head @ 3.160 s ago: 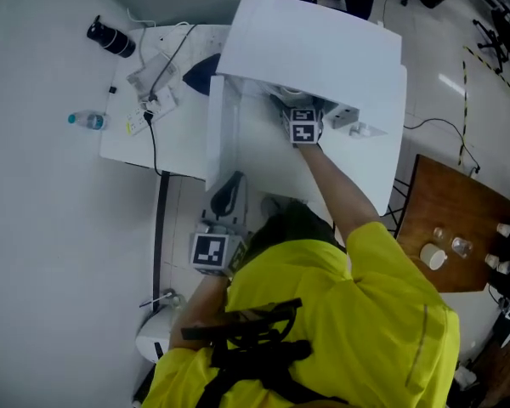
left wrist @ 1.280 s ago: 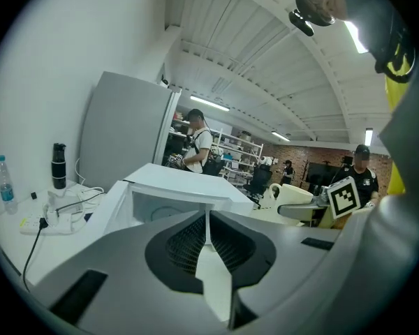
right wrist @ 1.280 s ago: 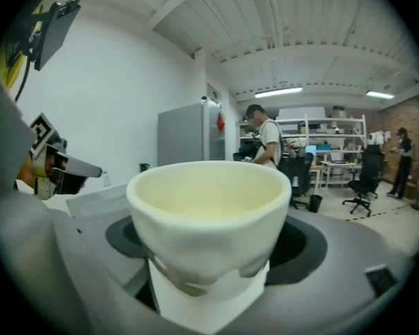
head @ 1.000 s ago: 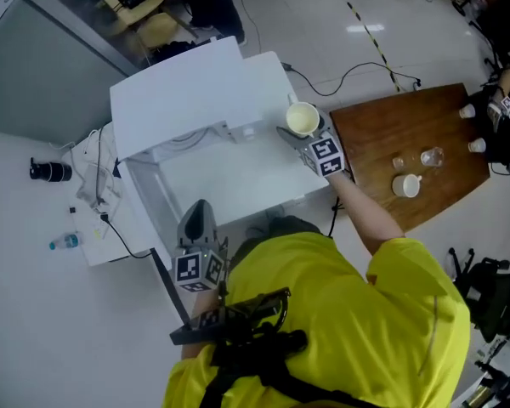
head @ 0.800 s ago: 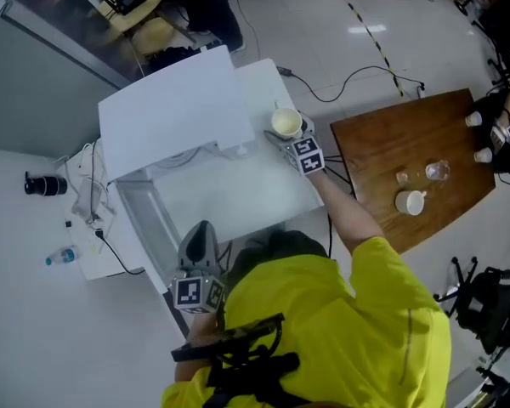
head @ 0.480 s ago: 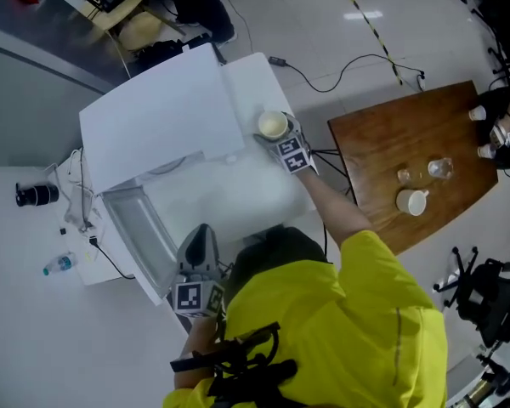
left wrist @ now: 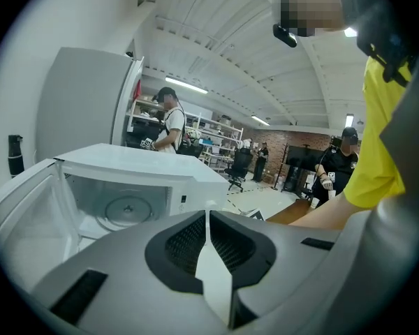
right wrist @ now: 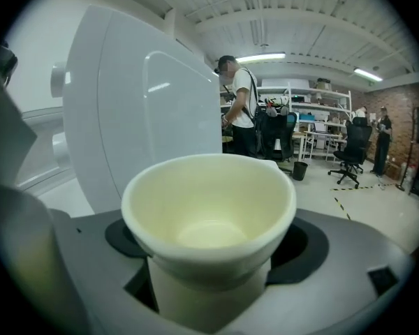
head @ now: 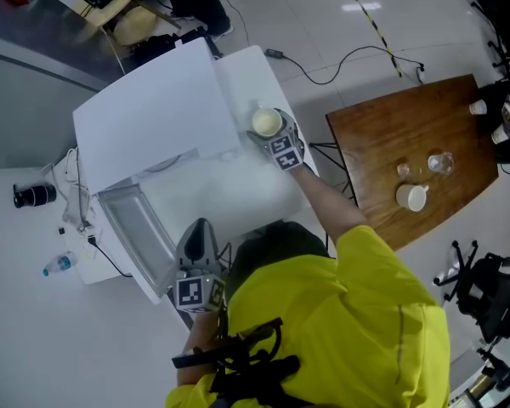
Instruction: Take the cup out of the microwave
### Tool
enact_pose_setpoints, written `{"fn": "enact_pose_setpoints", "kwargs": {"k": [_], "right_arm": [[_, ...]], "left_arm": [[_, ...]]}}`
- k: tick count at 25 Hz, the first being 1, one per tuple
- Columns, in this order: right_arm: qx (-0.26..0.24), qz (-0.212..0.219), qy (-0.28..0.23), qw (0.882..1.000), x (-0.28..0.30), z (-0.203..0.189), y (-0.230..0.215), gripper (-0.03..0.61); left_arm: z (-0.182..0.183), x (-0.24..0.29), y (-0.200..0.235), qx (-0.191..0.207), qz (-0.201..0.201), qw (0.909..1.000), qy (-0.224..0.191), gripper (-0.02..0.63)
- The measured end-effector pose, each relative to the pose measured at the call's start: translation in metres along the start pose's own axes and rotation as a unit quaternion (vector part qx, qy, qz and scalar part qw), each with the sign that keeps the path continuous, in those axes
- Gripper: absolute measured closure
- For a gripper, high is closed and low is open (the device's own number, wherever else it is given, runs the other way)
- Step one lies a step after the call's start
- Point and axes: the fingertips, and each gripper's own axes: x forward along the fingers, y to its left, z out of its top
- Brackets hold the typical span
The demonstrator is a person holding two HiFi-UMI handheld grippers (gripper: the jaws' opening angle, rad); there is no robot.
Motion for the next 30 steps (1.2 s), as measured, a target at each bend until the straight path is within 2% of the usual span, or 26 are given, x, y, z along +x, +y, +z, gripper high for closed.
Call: {"fn": "enact_pose_setpoints", "kwargs": {"k": [5, 9, 11, 12, 14, 16, 17, 19, 20, 22, 23, 25, 28, 30], "right_arm": [[0.027, -0.005, 0.003, 1.0, -0.015, 0.003, -0.004, 0.098], [0.081, -0.017, 0.005, 0.997, -0.08, 0.001, 0.007, 0.1], [0.08, 0.005, -0.014, 0.997, -0.133, 0.019, 0.034, 0.16], [0.078, 0.02, -0.03, 0.996, -0.162, 0.033, 0.051, 0.167], [0.081, 0.045, -0.066, 0.994, -0.216, 0.068, 0.081, 0.26], [0.077, 0.071, -0.097, 0.99, -0.263, 0.114, 0.107, 0.266], [0.065, 0.086, -0.112, 0.988, -0.282, 0.139, 0.118, 0.306], [0.032, 0.114, -0.148, 0.982, -0.314, 0.189, 0.141, 0.318], [0.018, 0.124, -0.166, 0.978, -0.327, 0.212, 0.151, 0.366], [0.01, 0.139, -0.199, 0.97, -0.349, 0.251, 0.166, 0.388], [0.013, 0.143, -0.213, 0.966, -0.357, 0.265, 0.172, 0.443], [0.01, 0.143, -0.231, 0.962, -0.366, 0.282, 0.183, 0.563], [-0.016, 0.151, -0.229, 0.961, -0.363, 0.281, 0.199, 0.574], [-0.015, 0.165, -0.218, 0.962, -0.357, 0.275, 0.207, 0.574]], "left_arm": [[0.006, 0.007, -0.001, -0.007, -0.003, 0.9999, -0.007, 0.595], [0.018, 0.007, 0.006, -0.021, 0.012, 0.9997, -0.009, 0.595], [0.029, 0.003, 0.012, -0.025, 0.02, 0.9993, -0.017, 0.596], [0.034, 0.0, 0.016, -0.026, 0.025, 0.9991, -0.021, 0.596], [0.045, -0.009, 0.024, -0.029, 0.033, 0.9986, -0.031, 0.595], [0.058, -0.021, 0.028, -0.03, 0.039, 0.9978, -0.044, 0.597], [0.065, -0.029, 0.03, -0.03, 0.043, 0.9973, -0.051, 0.595], [0.081, -0.048, 0.033, -0.031, 0.05, 0.9958, -0.07, 0.595], [0.089, -0.058, 0.035, -0.033, 0.053, 0.9949, -0.079, 0.596], [0.102, -0.076, 0.036, -0.037, 0.058, 0.993, -0.096, 0.595], [0.108, -0.085, 0.036, -0.037, 0.061, 0.9922, -0.102, 0.596], [0.117, -0.1, 0.034, -0.035, 0.065, 0.9907, -0.114, 0.596], [0.126, -0.119, 0.034, -0.03, 0.077, 0.9882, -0.129, 0.597], [0.129, -0.127, 0.036, -0.028, 0.085, 0.9869, -0.134, 0.596]]}}
